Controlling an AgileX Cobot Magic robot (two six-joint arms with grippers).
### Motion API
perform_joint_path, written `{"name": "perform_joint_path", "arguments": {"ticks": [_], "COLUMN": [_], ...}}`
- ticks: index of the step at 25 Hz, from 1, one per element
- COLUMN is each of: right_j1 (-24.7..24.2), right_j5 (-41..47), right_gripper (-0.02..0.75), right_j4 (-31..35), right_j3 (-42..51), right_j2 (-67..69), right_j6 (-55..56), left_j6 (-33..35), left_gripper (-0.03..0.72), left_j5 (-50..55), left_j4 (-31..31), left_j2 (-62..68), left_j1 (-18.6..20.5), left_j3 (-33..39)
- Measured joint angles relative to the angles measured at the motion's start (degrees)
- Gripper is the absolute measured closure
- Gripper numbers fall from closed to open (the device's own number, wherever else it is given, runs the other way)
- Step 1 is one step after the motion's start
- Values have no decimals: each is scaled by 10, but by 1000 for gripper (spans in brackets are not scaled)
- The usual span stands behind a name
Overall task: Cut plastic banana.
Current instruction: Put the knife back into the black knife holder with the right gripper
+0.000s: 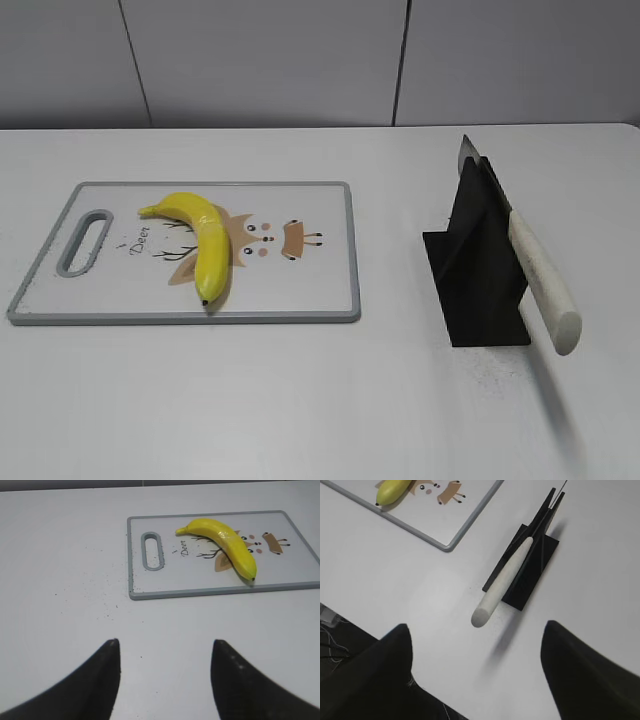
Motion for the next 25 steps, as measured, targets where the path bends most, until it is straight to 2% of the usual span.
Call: {"name": "perform_joint_path", "arguments": {"ticks": [11, 25], "right_j1": [0, -5], "right_j5": [-7, 6], "right_gripper": [144, 145], "right_j4": [3, 11], "right_j3": [226, 236], "right_j2": [-239, -430], "right_j6": [-24, -26], "left_j6": [0, 0], "left_gripper": [127, 127], "left_j5": [0, 0], "left_j4": [0, -3], "left_j2": [0, 0], "left_j1": [0, 0], "left_j3": [0, 0]}}
